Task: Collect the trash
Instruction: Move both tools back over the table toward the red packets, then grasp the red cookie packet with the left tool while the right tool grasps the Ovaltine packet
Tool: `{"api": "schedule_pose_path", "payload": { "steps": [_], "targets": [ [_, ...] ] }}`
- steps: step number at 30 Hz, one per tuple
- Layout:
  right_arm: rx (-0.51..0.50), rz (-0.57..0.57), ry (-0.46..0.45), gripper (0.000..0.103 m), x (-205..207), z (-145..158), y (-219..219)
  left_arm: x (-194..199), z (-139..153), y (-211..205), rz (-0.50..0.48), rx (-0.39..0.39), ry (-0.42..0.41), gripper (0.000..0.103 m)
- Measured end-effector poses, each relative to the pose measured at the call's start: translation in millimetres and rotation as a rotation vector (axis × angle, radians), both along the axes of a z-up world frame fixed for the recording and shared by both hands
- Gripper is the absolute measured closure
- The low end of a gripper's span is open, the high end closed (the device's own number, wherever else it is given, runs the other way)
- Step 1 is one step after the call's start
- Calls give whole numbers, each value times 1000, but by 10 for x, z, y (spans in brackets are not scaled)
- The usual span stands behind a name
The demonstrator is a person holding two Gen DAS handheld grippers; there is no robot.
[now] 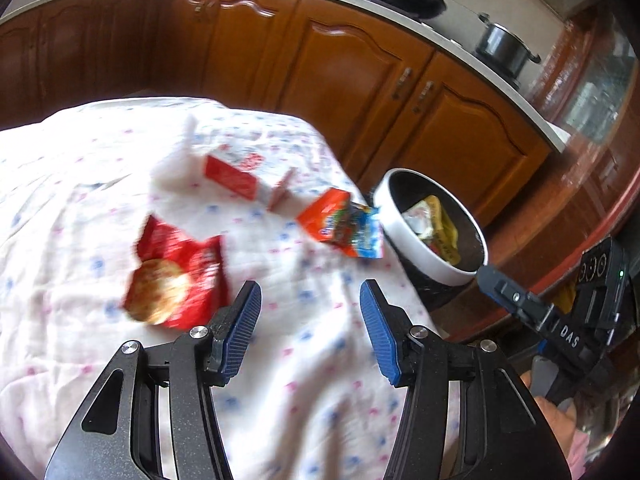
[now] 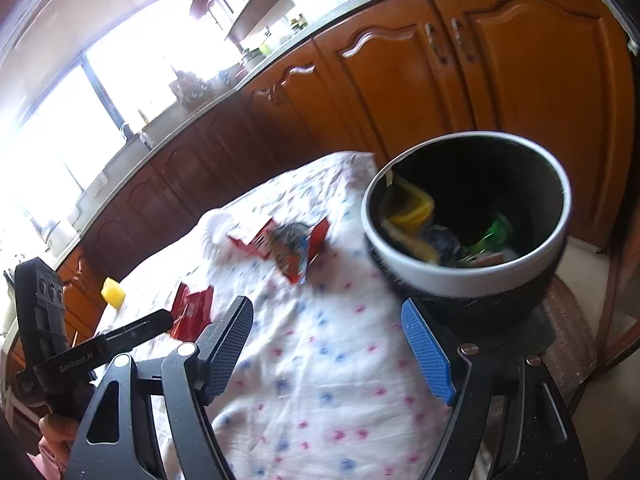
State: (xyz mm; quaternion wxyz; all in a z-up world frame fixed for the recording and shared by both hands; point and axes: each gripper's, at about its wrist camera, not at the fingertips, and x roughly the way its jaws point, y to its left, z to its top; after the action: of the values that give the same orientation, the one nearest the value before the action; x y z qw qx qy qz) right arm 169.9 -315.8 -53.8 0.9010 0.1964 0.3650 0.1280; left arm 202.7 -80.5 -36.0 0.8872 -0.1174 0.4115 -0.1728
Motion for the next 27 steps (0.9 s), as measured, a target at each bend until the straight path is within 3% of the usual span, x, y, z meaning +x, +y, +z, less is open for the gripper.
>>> {"api": "schedule_pose_path", "payload": {
  "steps": [19, 21, 27],
  "targets": [
    [-6, 72, 48, 24, 160, -184, 363, -71, -144, 583, 120, -16, 29, 51],
    [-5, 76, 50, 18, 187, -195, 380, -62, -153, 599, 124, -14, 31, 51],
    [-7, 91, 52, 15, 293, -211, 455, -31, -150, 626, 133, 2, 22, 33]
  ]
}}
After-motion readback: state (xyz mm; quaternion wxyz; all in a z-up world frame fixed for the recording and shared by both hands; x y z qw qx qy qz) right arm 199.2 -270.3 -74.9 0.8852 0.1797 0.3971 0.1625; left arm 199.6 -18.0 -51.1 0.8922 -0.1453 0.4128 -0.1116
